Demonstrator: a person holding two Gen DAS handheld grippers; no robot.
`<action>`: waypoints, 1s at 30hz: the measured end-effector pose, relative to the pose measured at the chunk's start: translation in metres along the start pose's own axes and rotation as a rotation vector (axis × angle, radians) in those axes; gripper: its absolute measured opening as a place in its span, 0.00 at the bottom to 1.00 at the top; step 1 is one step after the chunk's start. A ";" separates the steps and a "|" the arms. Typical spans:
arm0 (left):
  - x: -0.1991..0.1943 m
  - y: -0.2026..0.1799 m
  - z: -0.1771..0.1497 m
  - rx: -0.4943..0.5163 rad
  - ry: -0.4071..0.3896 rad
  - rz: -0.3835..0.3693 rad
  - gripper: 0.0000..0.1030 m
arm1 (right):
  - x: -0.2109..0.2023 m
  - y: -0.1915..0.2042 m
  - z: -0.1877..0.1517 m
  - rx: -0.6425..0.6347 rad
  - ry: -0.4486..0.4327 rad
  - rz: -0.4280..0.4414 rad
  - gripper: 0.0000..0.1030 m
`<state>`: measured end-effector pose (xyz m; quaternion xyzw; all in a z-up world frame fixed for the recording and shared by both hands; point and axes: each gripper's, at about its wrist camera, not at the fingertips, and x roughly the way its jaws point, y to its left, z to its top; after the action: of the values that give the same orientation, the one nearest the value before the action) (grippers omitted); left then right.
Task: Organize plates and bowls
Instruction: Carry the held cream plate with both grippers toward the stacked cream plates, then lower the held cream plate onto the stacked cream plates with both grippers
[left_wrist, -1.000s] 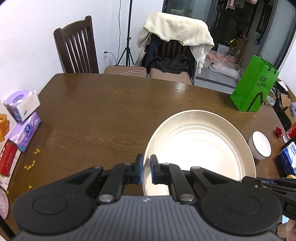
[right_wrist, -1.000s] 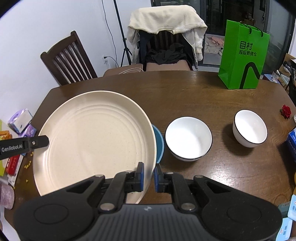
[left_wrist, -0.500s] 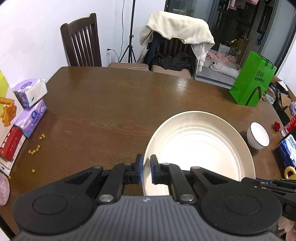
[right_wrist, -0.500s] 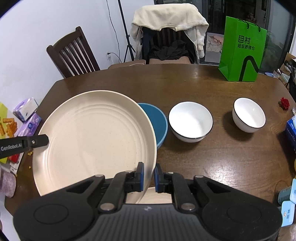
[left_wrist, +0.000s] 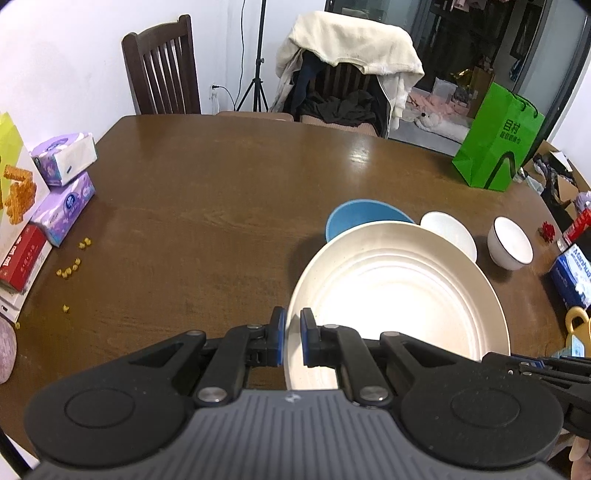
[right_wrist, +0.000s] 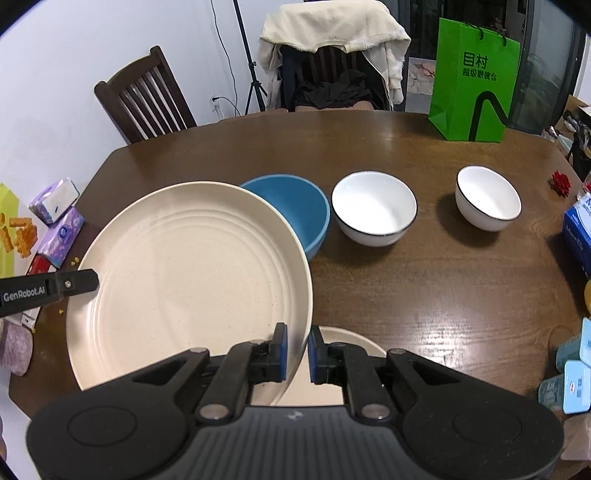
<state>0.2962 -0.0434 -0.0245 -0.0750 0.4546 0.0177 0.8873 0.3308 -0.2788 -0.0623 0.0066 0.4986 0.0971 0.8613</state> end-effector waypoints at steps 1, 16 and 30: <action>0.000 -0.001 -0.002 0.001 0.002 -0.001 0.09 | 0.000 0.000 -0.003 0.001 0.002 -0.001 0.11; 0.001 -0.020 -0.025 0.028 0.033 -0.036 0.09 | -0.006 -0.019 -0.030 0.042 0.012 -0.036 0.11; 0.005 -0.049 -0.038 0.068 0.051 -0.095 0.09 | -0.013 -0.050 -0.045 0.085 0.008 -0.090 0.11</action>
<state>0.2736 -0.0981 -0.0448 -0.0667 0.4733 -0.0420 0.8773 0.2934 -0.3340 -0.0792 0.0202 0.5055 0.0369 0.8618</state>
